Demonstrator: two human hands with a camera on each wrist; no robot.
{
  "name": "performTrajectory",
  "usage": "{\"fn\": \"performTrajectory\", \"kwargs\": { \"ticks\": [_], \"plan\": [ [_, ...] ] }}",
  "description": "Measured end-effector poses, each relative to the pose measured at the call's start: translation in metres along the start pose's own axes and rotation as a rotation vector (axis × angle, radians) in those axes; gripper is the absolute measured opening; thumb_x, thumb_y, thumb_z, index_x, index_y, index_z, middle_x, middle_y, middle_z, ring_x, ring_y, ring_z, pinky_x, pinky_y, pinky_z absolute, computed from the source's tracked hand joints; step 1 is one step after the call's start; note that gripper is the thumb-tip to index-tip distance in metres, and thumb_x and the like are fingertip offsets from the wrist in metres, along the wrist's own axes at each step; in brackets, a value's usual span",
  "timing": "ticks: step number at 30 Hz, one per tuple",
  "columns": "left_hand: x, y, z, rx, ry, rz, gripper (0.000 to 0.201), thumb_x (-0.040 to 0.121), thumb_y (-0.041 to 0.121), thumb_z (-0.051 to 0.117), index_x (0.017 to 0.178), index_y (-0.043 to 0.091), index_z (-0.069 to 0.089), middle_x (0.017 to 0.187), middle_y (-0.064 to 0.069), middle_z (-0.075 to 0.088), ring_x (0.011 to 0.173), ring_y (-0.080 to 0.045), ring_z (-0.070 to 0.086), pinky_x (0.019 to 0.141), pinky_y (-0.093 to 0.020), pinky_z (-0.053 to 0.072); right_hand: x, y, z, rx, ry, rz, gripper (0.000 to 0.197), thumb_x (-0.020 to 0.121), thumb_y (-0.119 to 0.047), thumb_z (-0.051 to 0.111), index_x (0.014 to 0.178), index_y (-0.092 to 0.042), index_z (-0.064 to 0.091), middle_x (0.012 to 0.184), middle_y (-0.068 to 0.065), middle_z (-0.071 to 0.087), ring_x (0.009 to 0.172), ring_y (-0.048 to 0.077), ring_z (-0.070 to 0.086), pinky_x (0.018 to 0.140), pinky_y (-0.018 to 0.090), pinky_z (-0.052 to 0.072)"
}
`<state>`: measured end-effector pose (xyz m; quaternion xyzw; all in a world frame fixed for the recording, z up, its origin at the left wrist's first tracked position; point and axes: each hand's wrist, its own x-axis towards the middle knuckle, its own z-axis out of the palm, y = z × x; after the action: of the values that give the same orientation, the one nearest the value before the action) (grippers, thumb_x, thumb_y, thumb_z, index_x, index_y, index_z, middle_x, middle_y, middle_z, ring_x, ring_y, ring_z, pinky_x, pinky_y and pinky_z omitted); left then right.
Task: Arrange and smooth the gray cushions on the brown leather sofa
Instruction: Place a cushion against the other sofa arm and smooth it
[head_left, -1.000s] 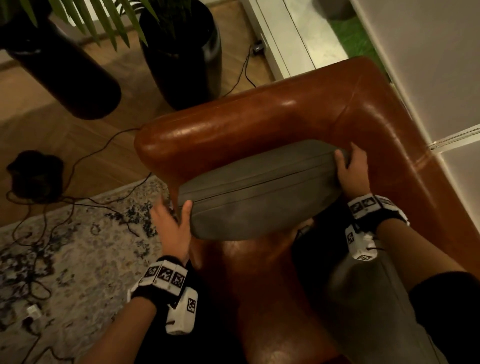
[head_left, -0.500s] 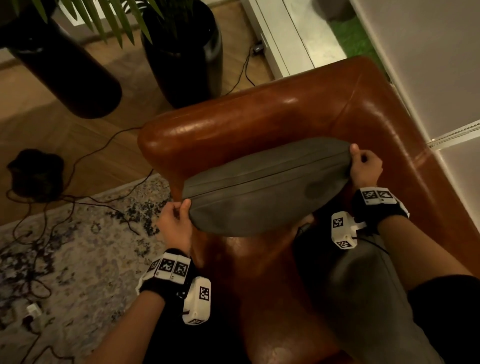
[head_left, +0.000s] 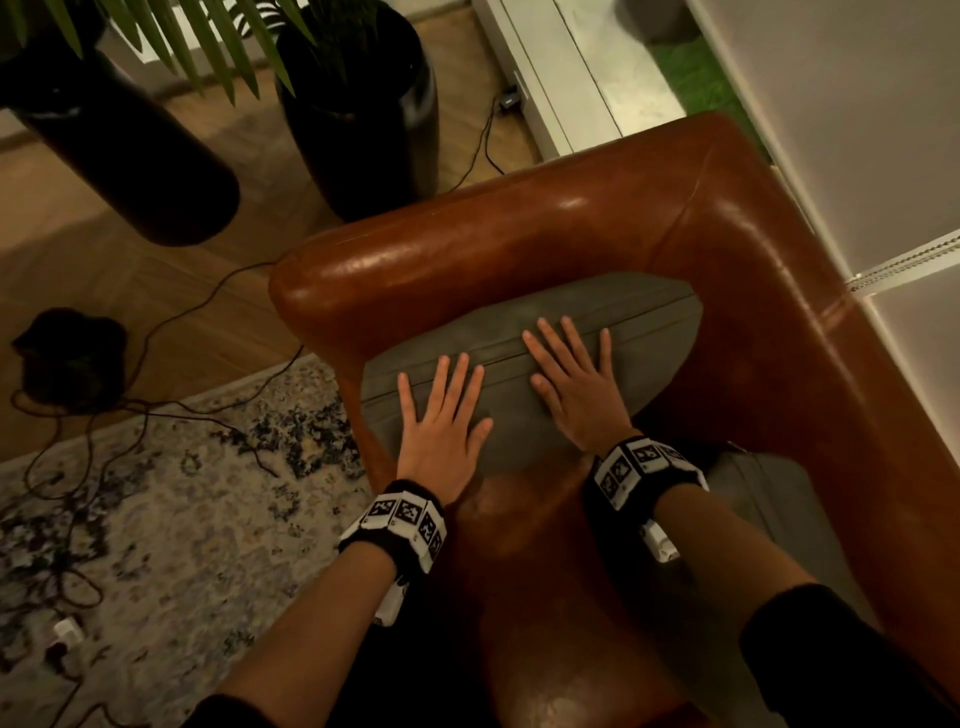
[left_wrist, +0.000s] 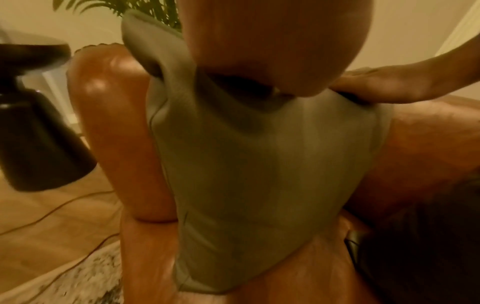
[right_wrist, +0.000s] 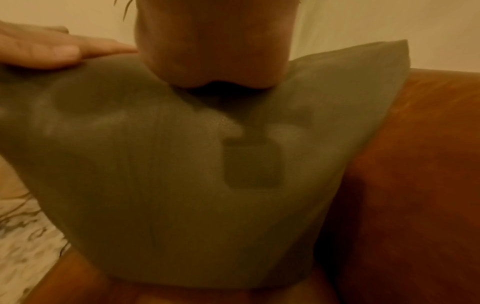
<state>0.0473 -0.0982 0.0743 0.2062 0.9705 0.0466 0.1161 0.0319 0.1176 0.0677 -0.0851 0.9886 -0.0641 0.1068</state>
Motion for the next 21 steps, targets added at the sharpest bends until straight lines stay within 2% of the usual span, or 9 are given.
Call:
{"fn": "performTrajectory", "kwargs": {
  "ticks": [3, 7, 10, 13, 15, 17, 19, 21],
  "plan": [
    [0.002, 0.004, -0.001, -0.010, -0.016, -0.024, 0.065, 0.096, 0.052, 0.016, 0.151, 0.018, 0.016, 0.159, -0.004, 0.015, 0.147, -0.024, 0.010, 0.113, -0.062, -0.004, 0.001, -0.001, -0.003, -0.027, 0.007, -0.002, 0.055, 0.100, -0.048, 0.008, 0.151, -0.028, 0.018, 0.159, -0.004, 0.017, 0.148, 0.021, 0.007, 0.114, 0.063, -0.003],
    [0.001, 0.010, -0.003, -0.007, -0.027, -0.051, 0.066, 0.096, 0.054, 0.012, 0.150, 0.016, 0.015, 0.158, -0.006, 0.017, 0.147, -0.026, 0.012, 0.112, -0.064, 0.002, -0.003, -0.003, -0.002, -0.012, 0.034, -0.009, 0.056, 0.100, -0.050, 0.007, 0.150, -0.030, 0.022, 0.158, -0.004, 0.022, 0.148, 0.022, 0.009, 0.112, 0.065, -0.002],
    [0.007, 0.021, -0.014, -0.034, 0.044, -0.089, 0.063, 0.099, 0.046, 0.005, 0.149, 0.011, 0.018, 0.158, -0.008, 0.019, 0.147, -0.027, 0.014, 0.111, -0.066, 0.003, 0.003, -0.017, -0.005, 0.019, 0.105, -0.029, 0.056, 0.101, -0.046, 0.011, 0.151, -0.023, 0.020, 0.159, -0.005, 0.019, 0.148, 0.020, 0.007, 0.113, 0.064, -0.003],
    [0.028, 0.031, -0.024, -0.072, 0.120, -0.099, 0.061, 0.100, 0.039, -0.003, 0.148, 0.008, 0.020, 0.157, -0.007, 0.022, 0.147, -0.024, 0.015, 0.112, -0.062, 0.004, 0.004, -0.042, 0.004, 0.011, 0.057, -0.106, 0.055, 0.100, -0.038, 0.013, 0.152, -0.020, 0.012, 0.160, -0.003, 0.016, 0.148, 0.020, 0.008, 0.114, 0.062, 0.006],
    [0.038, 0.029, -0.020, -0.071, 0.092, -0.118, 0.060, 0.100, 0.039, -0.003, 0.149, 0.009, 0.016, 0.158, -0.006, 0.019, 0.147, -0.023, 0.011, 0.113, -0.060, 0.000, -0.001, -0.046, 0.010, 0.015, 0.025, -0.082, 0.056, 0.100, -0.038, 0.012, 0.152, -0.018, 0.013, 0.160, -0.002, 0.017, 0.148, 0.020, 0.011, 0.113, 0.062, 0.010],
    [0.042, 0.021, -0.009, -0.054, 0.043, -0.161, 0.062, 0.098, 0.041, -0.003, 0.150, 0.009, 0.007, 0.159, -0.006, 0.012, 0.148, -0.023, 0.005, 0.114, -0.058, -0.004, 0.002, -0.043, 0.006, 0.050, 0.086, -0.054, 0.054, 0.101, -0.036, 0.012, 0.151, -0.017, 0.017, 0.159, -0.001, 0.021, 0.147, 0.018, 0.014, 0.113, 0.061, 0.010],
    [0.040, 0.017, 0.001, -0.015, 0.007, -0.190, 0.063, 0.096, 0.041, -0.006, 0.149, 0.009, -0.001, 0.160, -0.007, 0.007, 0.148, -0.024, 0.001, 0.114, -0.057, -0.008, 0.014, -0.041, -0.005, 0.088, 0.158, -0.044, 0.054, 0.101, -0.034, 0.013, 0.151, -0.015, 0.019, 0.158, 0.000, 0.022, 0.147, 0.017, 0.015, 0.115, 0.058, 0.005],
    [0.037, 0.021, 0.005, 0.012, -0.004, -0.191, 0.062, 0.095, 0.041, -0.007, 0.149, 0.008, -0.004, 0.160, -0.007, 0.004, 0.148, -0.024, -0.001, 0.113, -0.056, -0.013, 0.029, -0.038, -0.009, 0.072, 0.133, -0.054, 0.054, 0.101, -0.035, 0.012, 0.151, -0.015, 0.019, 0.158, 0.000, 0.022, 0.147, 0.018, 0.014, 0.116, 0.056, 0.002]
  ]
}}
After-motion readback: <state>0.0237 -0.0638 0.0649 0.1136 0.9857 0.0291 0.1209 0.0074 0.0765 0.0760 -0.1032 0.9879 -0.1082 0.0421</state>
